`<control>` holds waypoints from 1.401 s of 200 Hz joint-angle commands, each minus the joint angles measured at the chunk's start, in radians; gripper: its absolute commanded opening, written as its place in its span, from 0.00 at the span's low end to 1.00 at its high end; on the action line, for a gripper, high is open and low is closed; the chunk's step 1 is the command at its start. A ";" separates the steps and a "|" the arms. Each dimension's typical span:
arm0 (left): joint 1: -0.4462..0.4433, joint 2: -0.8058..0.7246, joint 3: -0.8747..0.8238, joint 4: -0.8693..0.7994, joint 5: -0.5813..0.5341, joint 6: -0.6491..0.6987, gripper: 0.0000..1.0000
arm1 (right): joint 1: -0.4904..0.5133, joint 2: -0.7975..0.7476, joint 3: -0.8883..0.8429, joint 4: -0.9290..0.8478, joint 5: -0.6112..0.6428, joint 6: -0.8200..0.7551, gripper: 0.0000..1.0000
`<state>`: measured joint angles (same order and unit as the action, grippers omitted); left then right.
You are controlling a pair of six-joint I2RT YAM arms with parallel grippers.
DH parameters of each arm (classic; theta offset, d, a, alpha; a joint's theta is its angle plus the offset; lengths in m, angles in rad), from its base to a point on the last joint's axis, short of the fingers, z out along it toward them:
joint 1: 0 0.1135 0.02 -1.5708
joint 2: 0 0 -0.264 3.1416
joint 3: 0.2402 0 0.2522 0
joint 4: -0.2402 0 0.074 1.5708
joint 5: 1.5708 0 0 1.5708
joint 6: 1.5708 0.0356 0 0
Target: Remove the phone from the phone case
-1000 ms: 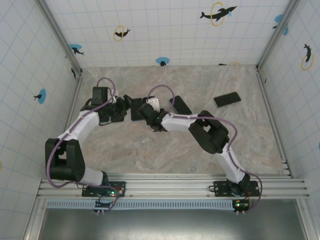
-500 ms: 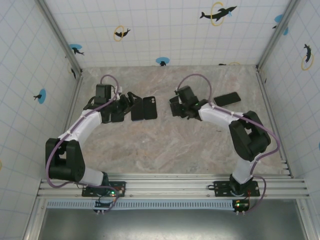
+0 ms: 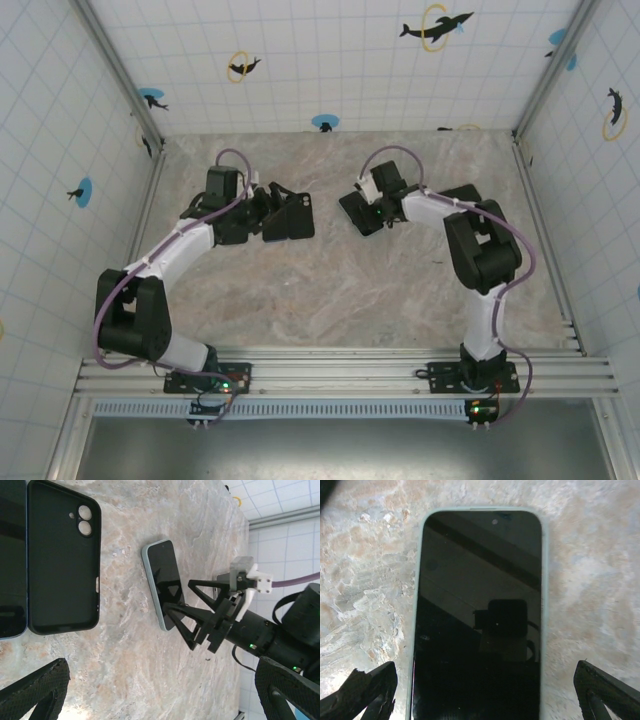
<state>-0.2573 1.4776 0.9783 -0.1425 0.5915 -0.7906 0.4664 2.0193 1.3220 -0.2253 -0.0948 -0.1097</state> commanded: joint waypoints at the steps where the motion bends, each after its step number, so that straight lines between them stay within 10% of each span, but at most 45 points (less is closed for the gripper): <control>1: -0.006 0.003 0.007 0.018 0.004 -0.015 0.97 | 0.000 0.043 0.069 -0.027 -0.061 -0.018 0.93; 93: -0.013 0.014 0.011 0.020 0.013 -0.022 0.98 | 0.054 0.115 0.110 -0.208 0.124 -0.075 0.84; 178: -0.018 0.025 0.017 0.018 0.012 -0.023 0.97 | 0.043 0.058 0.094 -0.189 0.138 0.003 0.46; 280: -0.148 0.101 0.070 0.141 -0.110 -0.104 0.94 | 0.005 -0.338 -0.214 0.152 -0.189 0.296 0.37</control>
<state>-0.3622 1.5497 1.0058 -0.0715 0.5388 -0.8501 0.4648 1.7924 1.1568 -0.2386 -0.1448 0.0559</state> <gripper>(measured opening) 0.950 0.753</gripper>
